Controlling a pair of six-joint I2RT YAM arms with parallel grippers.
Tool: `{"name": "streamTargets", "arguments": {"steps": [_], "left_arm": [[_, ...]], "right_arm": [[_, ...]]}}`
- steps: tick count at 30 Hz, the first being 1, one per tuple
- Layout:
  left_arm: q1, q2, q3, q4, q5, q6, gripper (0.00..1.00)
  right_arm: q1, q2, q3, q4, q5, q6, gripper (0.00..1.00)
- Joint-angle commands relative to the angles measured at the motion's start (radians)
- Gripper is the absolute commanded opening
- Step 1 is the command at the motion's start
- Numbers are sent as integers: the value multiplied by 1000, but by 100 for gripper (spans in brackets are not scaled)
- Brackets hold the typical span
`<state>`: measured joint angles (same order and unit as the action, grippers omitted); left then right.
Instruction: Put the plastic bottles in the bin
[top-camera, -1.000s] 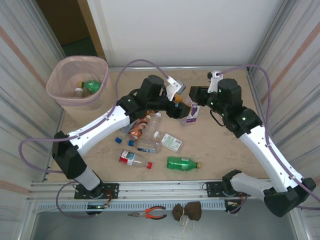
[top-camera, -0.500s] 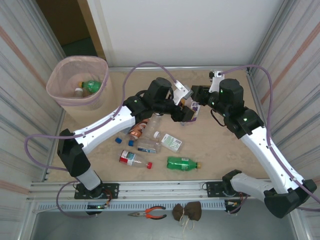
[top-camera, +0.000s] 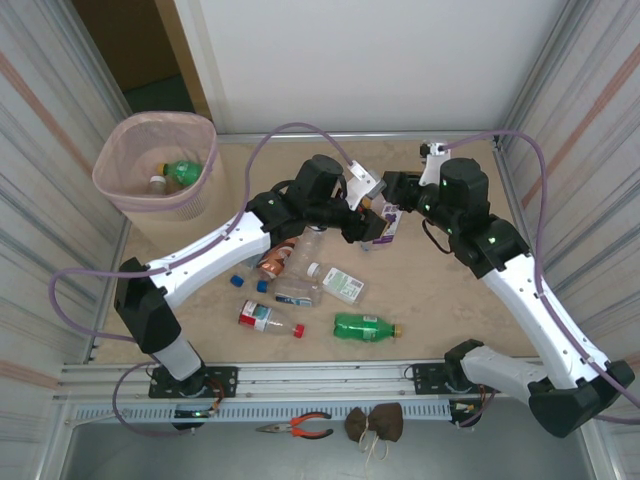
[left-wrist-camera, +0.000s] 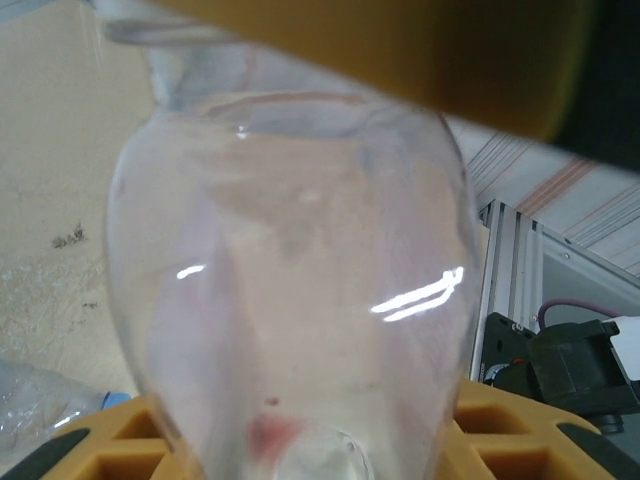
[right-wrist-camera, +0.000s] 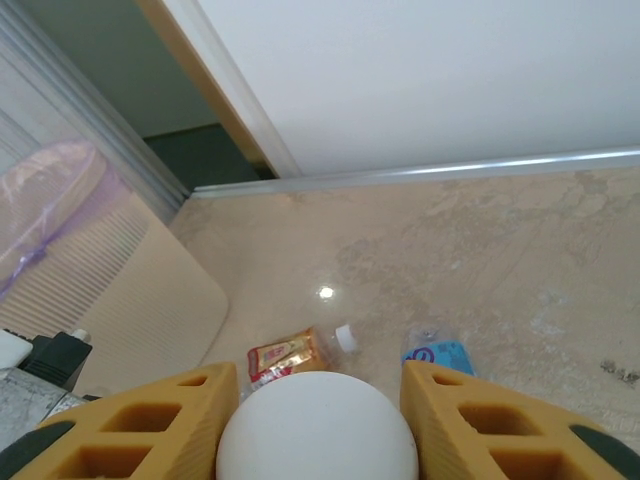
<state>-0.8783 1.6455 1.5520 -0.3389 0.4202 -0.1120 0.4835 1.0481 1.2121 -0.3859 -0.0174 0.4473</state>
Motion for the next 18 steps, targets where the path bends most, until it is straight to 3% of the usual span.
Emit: {"name": "streamTargets", "arguments": {"steps": [1,5,12,18], "left_arm": [[-8,-32,5,26,26,36,40],[-6,-47,16,3,7,62,40],[25,-98,11,-46,-21,90,40],[106,-180,-2,-92,-29,97,40]], "right_arm": [[-2,-42,24,12,-5,27,53],[-3,-53,34,-10,19,22,66],[-7,-131,50,-40,56,-3,68],[-9,-174,55,-59,94,-22,70]]}}
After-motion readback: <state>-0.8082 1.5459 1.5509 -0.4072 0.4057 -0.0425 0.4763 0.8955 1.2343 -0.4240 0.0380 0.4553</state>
